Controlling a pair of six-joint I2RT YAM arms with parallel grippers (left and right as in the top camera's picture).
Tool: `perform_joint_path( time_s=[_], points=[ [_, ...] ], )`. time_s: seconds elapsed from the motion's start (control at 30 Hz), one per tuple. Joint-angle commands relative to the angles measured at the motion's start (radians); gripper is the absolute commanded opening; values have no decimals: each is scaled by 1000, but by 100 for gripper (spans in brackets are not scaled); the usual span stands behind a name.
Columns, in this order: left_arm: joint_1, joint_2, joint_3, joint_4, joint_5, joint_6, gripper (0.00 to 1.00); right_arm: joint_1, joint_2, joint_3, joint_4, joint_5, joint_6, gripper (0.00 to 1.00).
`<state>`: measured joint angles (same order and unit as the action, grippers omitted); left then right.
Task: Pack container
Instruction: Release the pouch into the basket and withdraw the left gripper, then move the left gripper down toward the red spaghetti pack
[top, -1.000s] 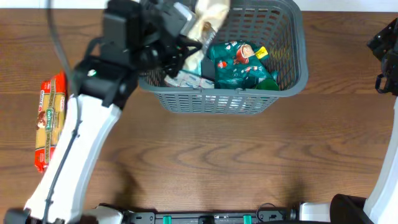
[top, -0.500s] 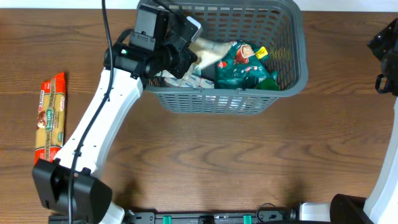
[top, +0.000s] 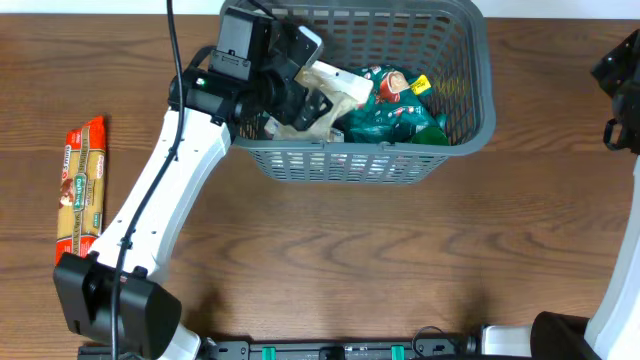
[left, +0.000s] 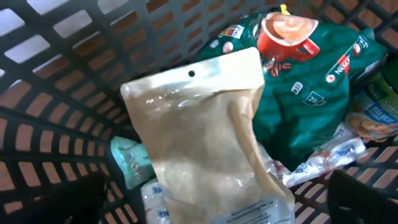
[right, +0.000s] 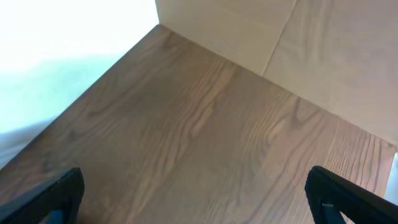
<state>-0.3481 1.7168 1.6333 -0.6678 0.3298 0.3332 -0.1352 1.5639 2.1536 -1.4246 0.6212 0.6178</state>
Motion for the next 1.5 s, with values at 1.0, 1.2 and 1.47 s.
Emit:
perform_joint_path(
  time_s=[1.0,1.2,1.47],
  points=[
    [451,-327,60,-617,-794,-490,99,-8,0,9,-2,17,10,99],
    [564,-327,-53,-618,-794,-554,99,-8,0,9,-2,17,10,99],
    [702,-325,-305,-494,-794,-509,99,-8,0,9,-2,17,10,99]
  ],
)
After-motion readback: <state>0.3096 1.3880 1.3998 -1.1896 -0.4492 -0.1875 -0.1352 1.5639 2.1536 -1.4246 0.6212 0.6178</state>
